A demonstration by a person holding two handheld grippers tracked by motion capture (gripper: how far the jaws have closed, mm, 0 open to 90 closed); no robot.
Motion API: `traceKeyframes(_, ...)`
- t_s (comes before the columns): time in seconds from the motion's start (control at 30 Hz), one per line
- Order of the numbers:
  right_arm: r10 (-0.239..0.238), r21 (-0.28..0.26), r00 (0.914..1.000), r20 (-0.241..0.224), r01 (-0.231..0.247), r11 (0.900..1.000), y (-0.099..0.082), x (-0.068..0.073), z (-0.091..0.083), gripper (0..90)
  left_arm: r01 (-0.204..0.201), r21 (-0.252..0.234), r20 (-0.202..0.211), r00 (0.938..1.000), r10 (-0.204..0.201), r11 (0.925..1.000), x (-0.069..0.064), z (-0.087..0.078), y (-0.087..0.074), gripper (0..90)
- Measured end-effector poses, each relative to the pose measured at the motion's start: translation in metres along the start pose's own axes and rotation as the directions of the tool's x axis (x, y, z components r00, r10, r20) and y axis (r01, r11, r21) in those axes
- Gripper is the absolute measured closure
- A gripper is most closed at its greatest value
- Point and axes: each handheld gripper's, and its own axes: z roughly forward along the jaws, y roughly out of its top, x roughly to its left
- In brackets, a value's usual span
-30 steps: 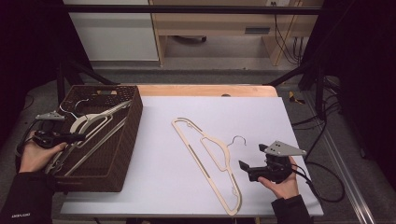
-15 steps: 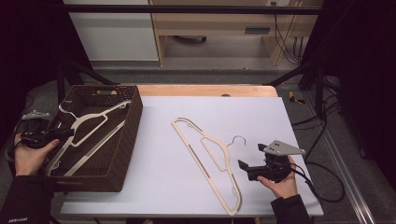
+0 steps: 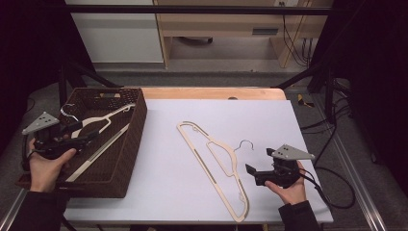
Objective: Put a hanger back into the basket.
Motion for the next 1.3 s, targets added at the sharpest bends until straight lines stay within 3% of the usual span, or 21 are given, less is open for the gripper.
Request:
traceKeyframes(0.07,0.012,0.007,0.9999,0.000,-0.012,0.9999,0.000,0.001,0.000,6.3,-0.028,-0.017,0.038,0.9989,0.028,0.9995,-0.016,0.004,0.001,16.3)
traceKeyframes(0.1,0.012,0.007,0.9999,0.000,-0.012,0.9999,0.000,0.001,0.000,6.3,-0.028,-0.017,0.038,0.9989,0.028,0.9995,-0.016,0.004,0.001,14.4)
traceKeyframes(0.13,0.002,0.008,1.0000,-0.002,-0.002,1.0000,-0.001,0.001,0.001,6.8,-0.055,-0.034,0.067,0.9961,0.057,0.9979,-0.033,0.007,0.001,12.6)
traceKeyframes(0.17,0.005,0.011,1.0000,-0.001,-0.005,0.9999,-0.001,0.002,0.001,6.8,-0.065,-0.036,0.086,0.9940,0.068,0.9972,-0.041,0.009,0.001,11.4)
traceKeyframes(0.2,0.003,0.014,1.0000,-0.002,-0.003,0.9999,-0.001,0.002,0.001,6.9,-0.065,-0.036,0.086,0.9940,0.068,0.9972,-0.041,0.009,0.001,10.3)
traceKeyframes(0.23,0.005,0.019,1.0000,-0.001,-0.005,0.9998,-0.002,0.002,0.001,6.9,-0.076,-0.047,0.129,0.9884,0.081,0.9960,-0.055,0.013,0.001,9.7)
traceKeyframes(0.5,0.018,0.035,0.9998,-0.003,-0.018,0.9992,-0.005,0.006,0.005,7.0,-0.083,-0.054,0.195,0.9764,0.092,0.9951,-0.099,0.031,-0.010,8.4)
traceKeyframes(0.67,0.022,0.071,0.9997,-0.009,-0.022,0.9973,-0.008,0.010,0.011,8.1,-0.112,-0.041,0.209,0.9707,0.118,0.9929,-0.119,0.040,-0.019,8.8)
traceKeyframes(0.83,0.015,0.143,0.9999,-0.001,-0.014,0.9896,-0.013,0.015,0.021,10.6,-0.156,-0.014,0.241,0.9581,0.155,0.9876,-0.136,0.049,-0.028,9.0)
traceKeyframes(0.93,0.009,0.161,0.9999,-0.006,-0.007,0.9869,-0.015,0.016,0.024,12.7,-0.167,-0.010,0.250,0.9541,0.165,0.9858,-0.143,0.053,-0.033,9.0)
traceKeyframes(1.0,0.006,0.194,1.0000,0.000,-0.006,0.9809,-0.018,0.020,0.030,14.2,-0.186,0.004,0.268,0.9467,0.179,0.9825,-0.152,0.060,-0.039,9.0)
traceKeyframes(1.17,-0.017,0.243,0.9998,0.009,0.014,0.9699,-0.026,0.025,0.043,19.2,-0.200,0.038,0.295,0.9383,0.180,0.9790,-0.163,0.073,-0.052,9.0)
traceKeyframes(1.3,-0.037,0.301,0.9993,-0.006,0.037,0.9530,-0.033,0.028,0.055,30.1,-0.218,0.075,0.309,0.9328,0.186,0.9730,-0.168,0.082,-0.061,9.0)
